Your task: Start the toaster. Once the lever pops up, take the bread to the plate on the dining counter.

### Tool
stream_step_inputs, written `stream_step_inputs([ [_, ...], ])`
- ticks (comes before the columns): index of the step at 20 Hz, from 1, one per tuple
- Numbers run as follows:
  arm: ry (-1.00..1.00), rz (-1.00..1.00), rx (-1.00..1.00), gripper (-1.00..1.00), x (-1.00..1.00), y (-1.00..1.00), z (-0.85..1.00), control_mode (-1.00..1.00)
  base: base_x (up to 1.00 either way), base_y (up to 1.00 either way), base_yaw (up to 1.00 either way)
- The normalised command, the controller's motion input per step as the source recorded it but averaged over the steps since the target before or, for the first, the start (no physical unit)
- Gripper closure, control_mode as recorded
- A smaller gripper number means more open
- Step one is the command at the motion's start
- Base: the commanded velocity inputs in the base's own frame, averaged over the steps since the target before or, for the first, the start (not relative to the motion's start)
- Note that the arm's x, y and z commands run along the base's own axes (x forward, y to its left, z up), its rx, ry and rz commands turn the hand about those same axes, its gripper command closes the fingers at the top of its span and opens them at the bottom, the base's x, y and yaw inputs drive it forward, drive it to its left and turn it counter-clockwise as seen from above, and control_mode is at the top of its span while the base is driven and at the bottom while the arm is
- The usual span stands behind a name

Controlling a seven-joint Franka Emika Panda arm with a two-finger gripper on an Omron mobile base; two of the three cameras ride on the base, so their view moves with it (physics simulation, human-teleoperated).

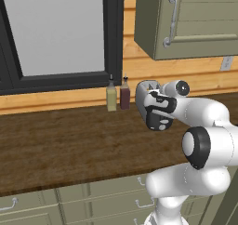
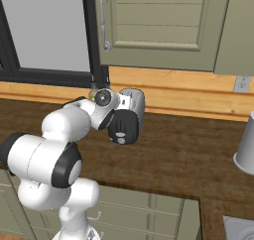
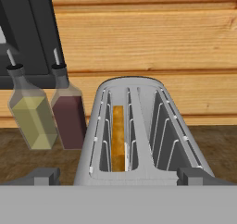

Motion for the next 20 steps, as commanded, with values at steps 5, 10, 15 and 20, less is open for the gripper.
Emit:
stream_step_inputs([
  [5, 0.0, 0.0, 0.0, -1.0, 0.0, 0.0, 0.0, -1.0, 0.0, 0.0, 0.0],
  [10, 0.0, 0.0, 0.0, -1.0, 0.0, 0.0, 0.0, -1.0, 0.0, 0.0, 0.0],
  [15, 0.0, 0.0, 0.0, -1.0, 0.0, 0.0, 0.0, -1.0, 0.0, 0.0, 0.0],
  [20, 0.0, 0.0, 0.0, -1.0, 0.0, 0.0, 0.0, -1.0, 0.0, 0.0, 0.0],
])
